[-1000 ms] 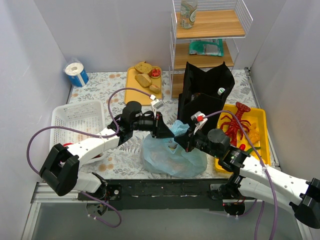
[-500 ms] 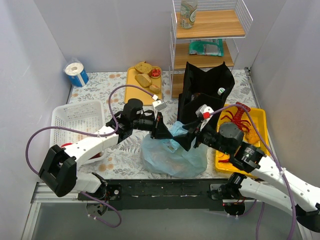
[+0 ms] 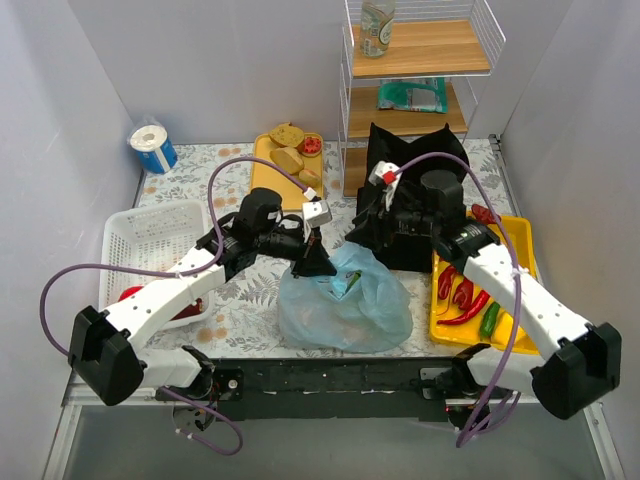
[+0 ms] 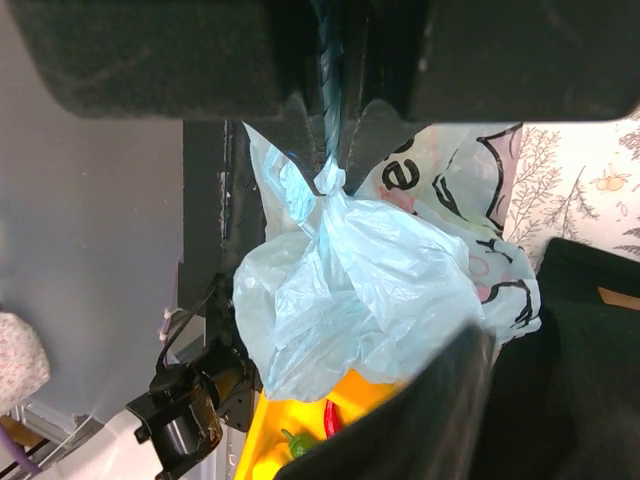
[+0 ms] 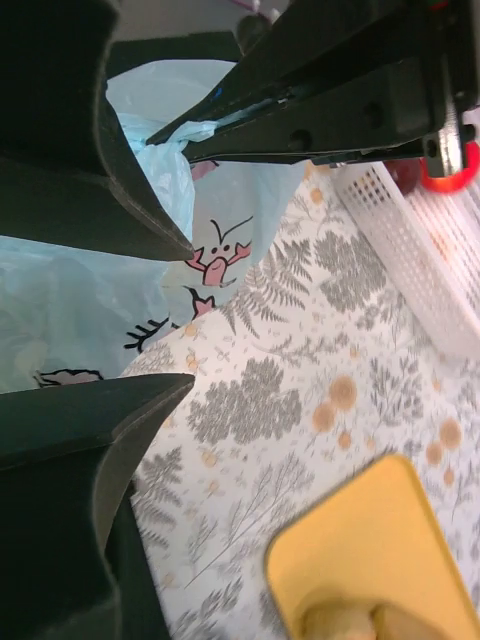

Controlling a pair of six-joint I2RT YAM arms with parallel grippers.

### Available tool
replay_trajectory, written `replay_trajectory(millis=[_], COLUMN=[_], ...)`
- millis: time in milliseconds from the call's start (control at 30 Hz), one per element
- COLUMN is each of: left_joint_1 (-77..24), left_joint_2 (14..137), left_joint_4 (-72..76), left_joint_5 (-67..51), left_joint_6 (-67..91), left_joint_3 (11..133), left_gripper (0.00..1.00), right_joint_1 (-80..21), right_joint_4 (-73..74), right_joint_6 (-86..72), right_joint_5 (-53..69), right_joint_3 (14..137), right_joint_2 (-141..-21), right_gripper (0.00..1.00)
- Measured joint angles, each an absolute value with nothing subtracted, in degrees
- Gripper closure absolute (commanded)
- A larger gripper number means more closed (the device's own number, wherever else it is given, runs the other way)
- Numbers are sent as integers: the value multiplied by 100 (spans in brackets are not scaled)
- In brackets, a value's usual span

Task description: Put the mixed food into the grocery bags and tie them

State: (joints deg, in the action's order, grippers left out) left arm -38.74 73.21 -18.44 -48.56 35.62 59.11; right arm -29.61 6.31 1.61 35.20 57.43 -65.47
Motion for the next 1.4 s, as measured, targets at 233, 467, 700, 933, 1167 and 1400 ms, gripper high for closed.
replay_trajectory(millis=[233, 467, 700, 933, 1167, 1400], left_joint_1=[-3874, -3874, -3874, -3874, -3874, -3795], left_joint_2=[7105, 7227, 7496, 7533, 7509, 7338], left_joint_4=[-2213, -2561, -2998, -3223, -3339, -2869], left_joint_5=[-4786, -4871, -4753, -4541, -4687, -4589], left_joint_6=[3269, 3089, 2801, 2482, 2379, 2390], left_joint_3=[6106, 6425, 6982, 7378, 7378, 7317], left_gripper=[100, 100, 100, 100, 100, 100], right_joint_1=[-2974, -3081, -3380, -3483, -3420, -3457], right_joint_4=[829, 1096, 1411, 1632, 1433, 840], right_joint_6=[1166, 1774, 2056, 2320, 2283, 1684], right_joint_5=[4805, 5299, 5555, 5826, 5793, 5957], right_joint_3=[6202, 6945, 7432, 7094, 6436, 5824], right_joint_2=[-7363, -8023, -8340, -8241, -7662, -6761], right_gripper=[39, 39, 42, 52, 52, 53])
